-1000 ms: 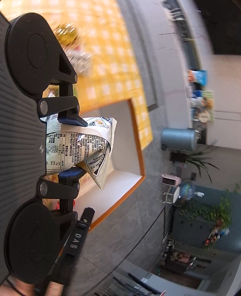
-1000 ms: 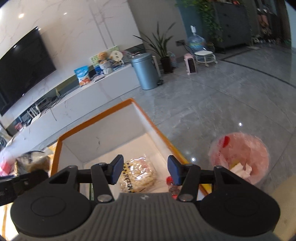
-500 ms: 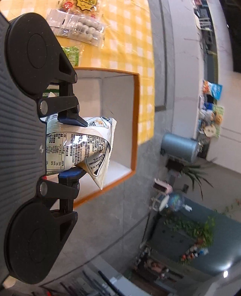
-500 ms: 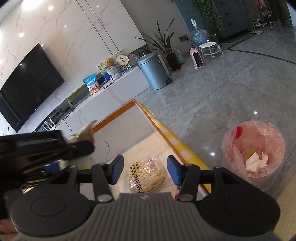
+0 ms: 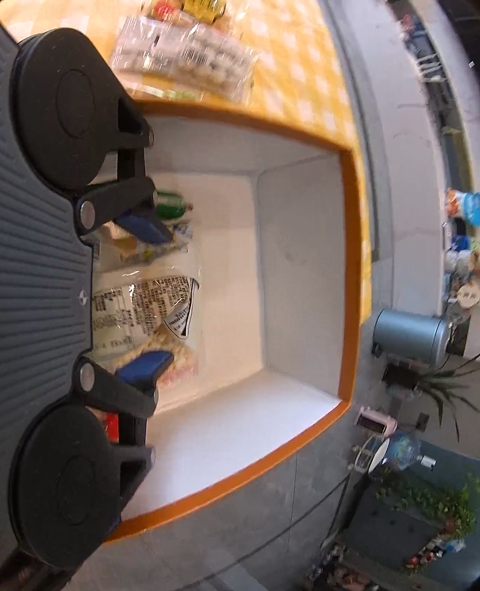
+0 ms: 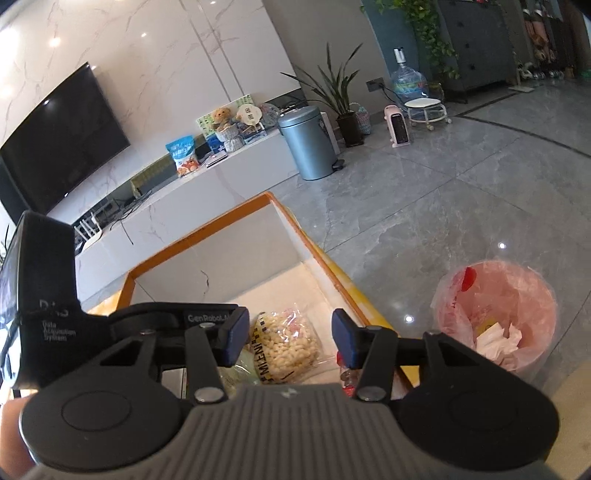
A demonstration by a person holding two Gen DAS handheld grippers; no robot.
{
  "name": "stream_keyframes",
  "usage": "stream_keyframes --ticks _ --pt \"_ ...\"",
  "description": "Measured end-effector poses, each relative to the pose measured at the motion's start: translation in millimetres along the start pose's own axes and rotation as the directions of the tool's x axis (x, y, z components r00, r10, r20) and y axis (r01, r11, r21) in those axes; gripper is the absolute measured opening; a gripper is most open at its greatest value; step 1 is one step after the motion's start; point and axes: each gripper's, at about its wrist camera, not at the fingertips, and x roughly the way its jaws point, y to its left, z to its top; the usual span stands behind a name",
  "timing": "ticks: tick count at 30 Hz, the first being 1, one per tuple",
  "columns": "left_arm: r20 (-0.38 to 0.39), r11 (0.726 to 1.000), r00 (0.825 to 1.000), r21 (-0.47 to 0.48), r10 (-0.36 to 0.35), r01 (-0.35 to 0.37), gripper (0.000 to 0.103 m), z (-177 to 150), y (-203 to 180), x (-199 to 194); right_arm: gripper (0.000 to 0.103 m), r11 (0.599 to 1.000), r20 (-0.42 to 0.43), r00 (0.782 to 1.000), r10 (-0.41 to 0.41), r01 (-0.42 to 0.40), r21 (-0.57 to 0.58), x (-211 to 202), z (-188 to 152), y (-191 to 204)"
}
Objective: Organize snacks
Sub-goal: 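Carry chip bag over orange box and open left tool to drop it, then move both tools back over the remaining snacks on the table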
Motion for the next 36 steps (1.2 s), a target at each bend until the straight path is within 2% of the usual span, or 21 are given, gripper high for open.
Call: stream_keyframes --ticks 5,8,9,12,15,18,22,27,31,34,36 --pt "0.029 0.999 0.999 0.026 -0.036 0.035 0.085 0 1 -8 0.047 1.0 0.006 1.0 0.012 -0.012 0.027 -2 1 -4" --pt "0.045 0.996 0.996 0.027 -0.082 0.081 0.085 2 6 -24 0.047 1.0 0.004 1.0 0.01 -0.01 0.02 -1 2 -1" --pt "0.063 0.996 0.994 0.023 -0.091 0.09 0.089 2 7 -32 0.047 1.0 0.005 1.0 0.011 -0.012 0.021 -1 1 -1" --pt "0.131 0.995 0.989 0.07 -0.073 0.064 0.091 4 7 -54 0.048 1.0 0.004 1.0 0.014 -0.014 0.017 -1 1 1" --pt "0.205 0.993 0.976 0.111 -0.068 0.045 0.093 2 9 -73 0.048 1.0 -0.001 1.0 0.001 -0.001 0.001 0 1 4" --pt "0.25 0.982 0.964 0.187 -0.087 0.04 0.094 1 6 -81 0.049 1.0 -0.007 1.0 -0.015 0.015 -0.018 1 1 9" --pt "0.27 0.975 0.961 0.223 -0.059 -0.003 0.094 -3 5 -88 0.05 0.998 -0.015 0.999 -0.04 0.039 -0.057 2 1 12" --pt "0.273 0.97 0.961 0.243 -0.044 -0.024 0.094 0 12 -100 0.058 0.998 -0.031 0.999 -0.04 0.039 -0.048 2 4 11" --pt "0.28 0.973 0.96 0.22 0.004 -0.068 0.094 2 32 -114 0.064 0.998 -0.017 0.998 -0.053 0.053 -0.034 -3 6 13" --pt "0.267 0.981 0.964 0.182 0.016 -0.067 0.094 6 51 -126 0.074 0.998 0.0 0.999 -0.053 0.053 -0.04 -5 9 19" --pt "0.27 0.988 0.963 0.143 0.02 -0.061 0.094 9 66 -134 0.074 0.998 0.005 0.999 -0.049 0.049 -0.045 -7 9 24"
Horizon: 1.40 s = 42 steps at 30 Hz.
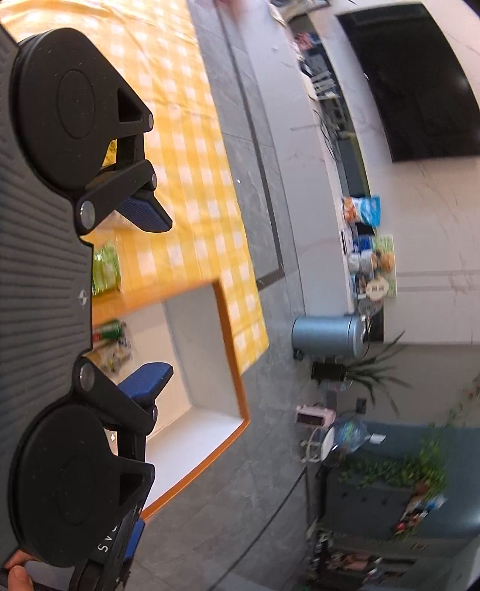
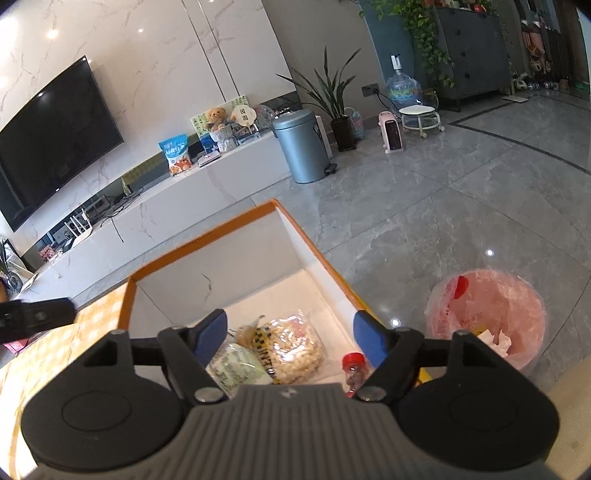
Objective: Organize snacks
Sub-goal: 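Move both tools back over the remaining snacks on the table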
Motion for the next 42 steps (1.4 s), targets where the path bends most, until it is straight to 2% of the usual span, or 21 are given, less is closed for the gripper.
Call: stream_keyframes --ticks 1,5,8,11,14,19,22,24,27,31,38,40,42 --pt "0.004 1.0 1.0 -0.017 0.006 -0.006 0.094 1 8 -4 0.075 1.0 0.007 1.0 0.001 -0.001 -0.002 -2 1 4" --pt "0.021 0.998 0.999 -0.052 0.046 -0.045 0.094 3 37 -20 0.093 0.999 0.054 0.998 0.041 -0.041 -0.011 -12 7 25" --pt "0.025 0.995 0.997 -0.074 0.073 -0.071 0.094 2 57 -30 0.093 0.991 0.109 0.986 0.127 -0.13 0.015 -22 10 41" --pt "0.022 0.991 0.996 -0.1 0.09 -0.087 0.094 -1 77 -39 0.096 0.968 0.152 0.959 0.24 -0.248 0.035 -35 13 57" --pt "0.02 0.986 0.993 -0.121 0.118 -0.114 0.094 -9 97 -47 0.097 0.942 0.179 0.926 0.332 -0.337 -0.003 -47 12 80" --pt "-0.012 0.966 0.985 -0.191 0.174 -0.173 0.094 -28 139 -50 0.097 0.888 0.182 0.875 0.449 -0.459 0.014 -47 11 121" --pt "-0.007 0.954 0.977 -0.214 0.215 -0.211 0.094 -40 159 -51 0.097 0.868 0.154 0.861 0.485 -0.496 0.039 -38 3 146" --pt "0.001 0.948 0.97 -0.21 0.244 -0.239 0.094 -45 167 -49 0.097 0.871 0.111 0.867 0.486 -0.491 0.017 -30 -5 164" --pt "-0.008 0.939 0.965 -0.228 0.261 -0.256 0.094 -51 180 -40 0.097 0.895 0.081 0.892 0.446 -0.444 -0.042 -16 -21 188" --pt "-0.03 0.935 0.971 -0.261 0.239 -0.239 0.094 -63 200 -23 0.097 0.937 0.13 0.931 0.342 -0.328 -0.123 4 -43 210" --pt "-0.067 0.945 0.981 -0.266 0.181 -0.192 0.094 -66 215 32 0.097 0.951 0.023 0.967 0.254 -0.246 -0.187 64 -58 222" --pt "-0.112 0.922 0.976 -0.324 0.185 -0.212 0.094 -70 222 55 0.097 0.953 -0.005 0.979 0.206 -0.202 -0.224 83 -61 229" --pt "-0.135 0.899 0.978 -0.39 0.158 -0.199 0.094 -83 231 70 0.099 0.949 -0.051 0.986 0.16 -0.167 -0.267 102 -64 237"
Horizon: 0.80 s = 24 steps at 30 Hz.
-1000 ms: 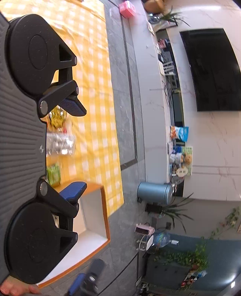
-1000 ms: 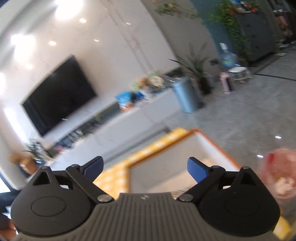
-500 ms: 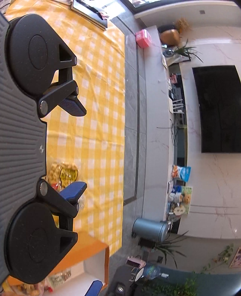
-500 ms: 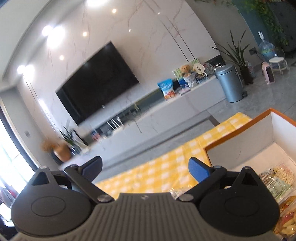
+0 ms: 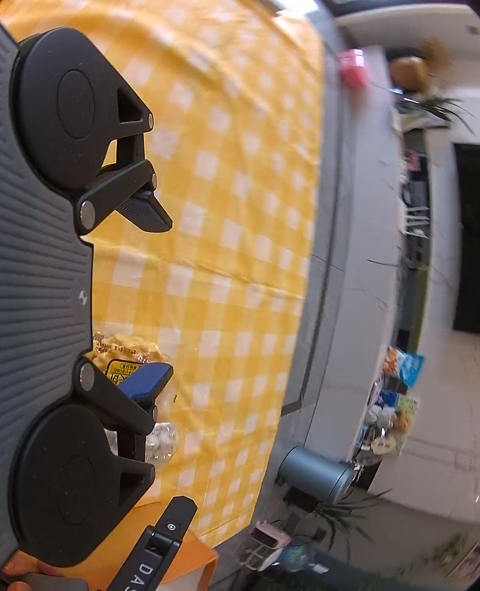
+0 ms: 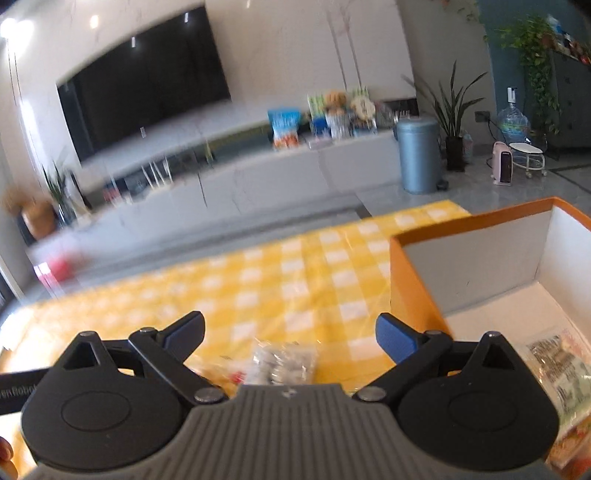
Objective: Organize snacks
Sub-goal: 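Move both tools back over the remaining snacks on the table, then grasp clear egg-snack pack with right tool and lift it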
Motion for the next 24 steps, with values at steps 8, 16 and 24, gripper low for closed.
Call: stream_keyframes --ticks 8,16,24 --pt "-0.007 0.995 0.999 -0.088 -0.043 0.043 0.094 -17 28 16 0.095 0.986 -0.034 0.999 -0.027 0.021 -0.168 33 -12 30" --pt "-0.022 0.997 1.0 -0.075 0.013 -0.015 0.094 -22 24 16 0.092 0.983 -0.121 0.99 -0.073 0.05 -0.178 56 -34 29" --pt "0.016 0.997 0.997 0.003 0.076 -0.076 0.094 -21 17 14 0.06 0.996 -0.222 0.975 -0.008 -0.012 -0.086 67 -37 13"
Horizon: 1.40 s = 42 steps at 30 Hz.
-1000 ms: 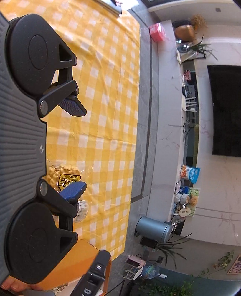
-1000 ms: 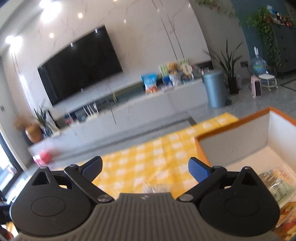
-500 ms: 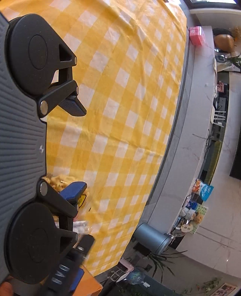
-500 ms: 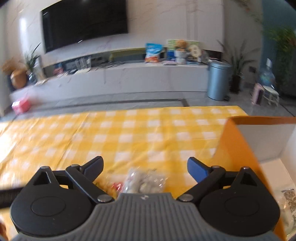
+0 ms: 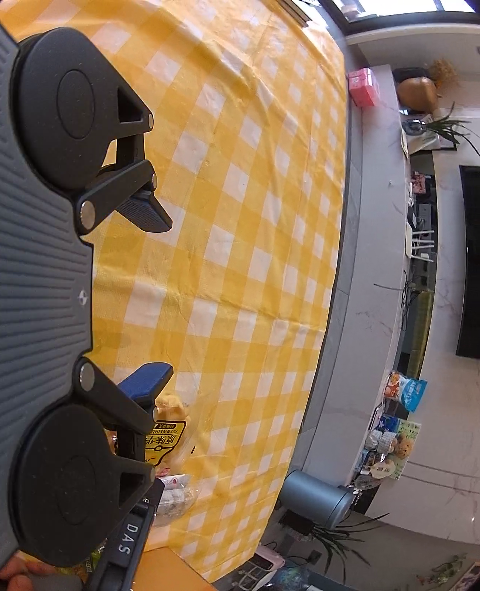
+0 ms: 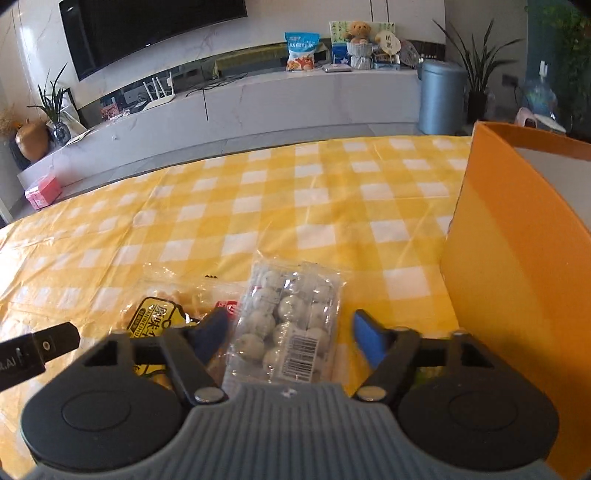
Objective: Organize snacks
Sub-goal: 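Grasp clear egg-snack pack with right tool and lift it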
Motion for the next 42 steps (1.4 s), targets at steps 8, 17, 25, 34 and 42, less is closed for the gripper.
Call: stream_keyframes --ticks 8,17,25,34,42 --pt "-0.03 0.999 0.999 0.004 -0.036 0.037 0.094 -1 0 4 0.059 0.999 -0.036 0.999 0.018 -0.019 -0.027 -24 -13 1" --pt "-0.046 0.999 0.998 0.021 -0.037 0.038 0.094 -5 -3 8 0.058 0.993 -0.015 0.999 -0.029 0.027 -0.113 -23 -14 11" --pt "-0.007 0.993 0.998 0.099 -0.065 0.066 0.094 -8 -12 2 0.056 0.994 -0.002 1.0 -0.025 0.025 -0.108 -28 -5 5" --pt "0.037 0.961 0.972 0.162 -0.233 0.224 0.094 -4 -28 -28 0.056 0.994 0.086 0.996 -0.021 0.031 -0.109 -53 11 -2" --pt "-0.067 0.933 0.982 0.306 -0.179 0.191 0.097 -29 -69 7 0.056 0.997 0.178 0.984 0.017 -0.004 -0.074 -85 28 -13"
